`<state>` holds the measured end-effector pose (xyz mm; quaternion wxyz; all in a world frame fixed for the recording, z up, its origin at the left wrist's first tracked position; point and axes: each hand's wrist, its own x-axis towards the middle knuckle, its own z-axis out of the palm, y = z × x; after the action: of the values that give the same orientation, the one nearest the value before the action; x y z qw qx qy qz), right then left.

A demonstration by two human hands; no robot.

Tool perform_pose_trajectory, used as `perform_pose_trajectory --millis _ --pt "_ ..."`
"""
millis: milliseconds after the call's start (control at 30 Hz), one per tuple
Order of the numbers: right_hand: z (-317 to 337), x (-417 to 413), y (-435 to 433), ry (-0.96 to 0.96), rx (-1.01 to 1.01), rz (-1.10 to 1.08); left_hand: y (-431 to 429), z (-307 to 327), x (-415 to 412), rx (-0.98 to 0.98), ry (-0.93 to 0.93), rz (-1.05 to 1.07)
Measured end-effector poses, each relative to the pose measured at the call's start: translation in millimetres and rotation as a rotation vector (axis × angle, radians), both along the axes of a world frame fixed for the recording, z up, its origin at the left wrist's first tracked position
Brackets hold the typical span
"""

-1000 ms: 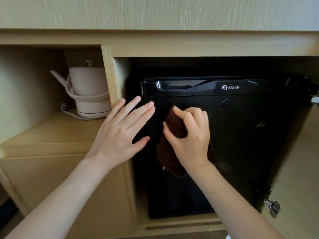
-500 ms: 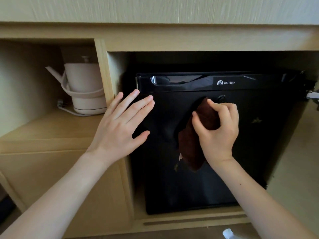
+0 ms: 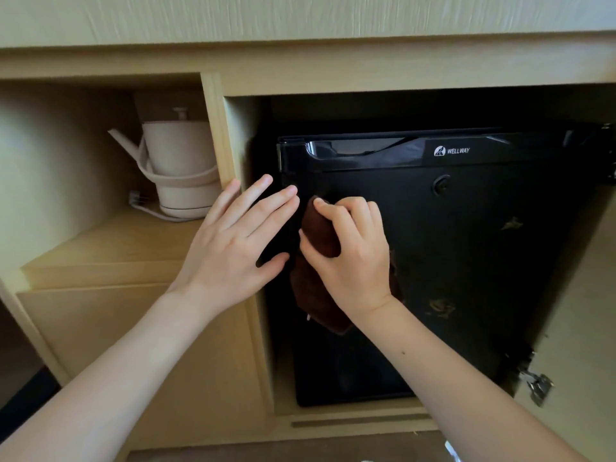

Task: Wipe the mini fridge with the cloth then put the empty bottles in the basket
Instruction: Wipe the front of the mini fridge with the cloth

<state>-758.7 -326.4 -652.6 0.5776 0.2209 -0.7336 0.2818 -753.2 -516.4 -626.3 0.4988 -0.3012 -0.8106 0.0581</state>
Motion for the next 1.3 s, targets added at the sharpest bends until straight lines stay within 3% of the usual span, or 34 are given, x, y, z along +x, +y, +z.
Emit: perform_pose_trajectory --millis 300,467,733,1033,1133,1300 --pt "-1.9 -1.5 84.3 -0.018 -0.14 -0.11 28.6 -12.8 -12.5 -0.019 0.032 -0.058" --pt "-3.9 -3.7 75.0 0.022 -0.255 -0.139 19.3 -14.4 -12.9 -0.013 0.037 -0.065" --pt "-14.8 1.3 13.9 -0.011 -0.048 -0.072 15.1 -13.7 -10.5 -0.03 0.035 -0.066" --pt "-25.2 -2.0 92.9 -0.031 -0.02 -0.122 50.7 -11.1 -11.8 0.022 0.022 -0.081" --pt "-25.9 -5.7 133.3 -0.026 -0.097 -0.164 70.8 -11.2 -13.6 0.023 0.015 -0.095" --pt "-14.4 -5.7 178.5 -0.045 -0.422 -0.184 101.2 -10.2 -16.3 0.047 -0.011 -0.099"
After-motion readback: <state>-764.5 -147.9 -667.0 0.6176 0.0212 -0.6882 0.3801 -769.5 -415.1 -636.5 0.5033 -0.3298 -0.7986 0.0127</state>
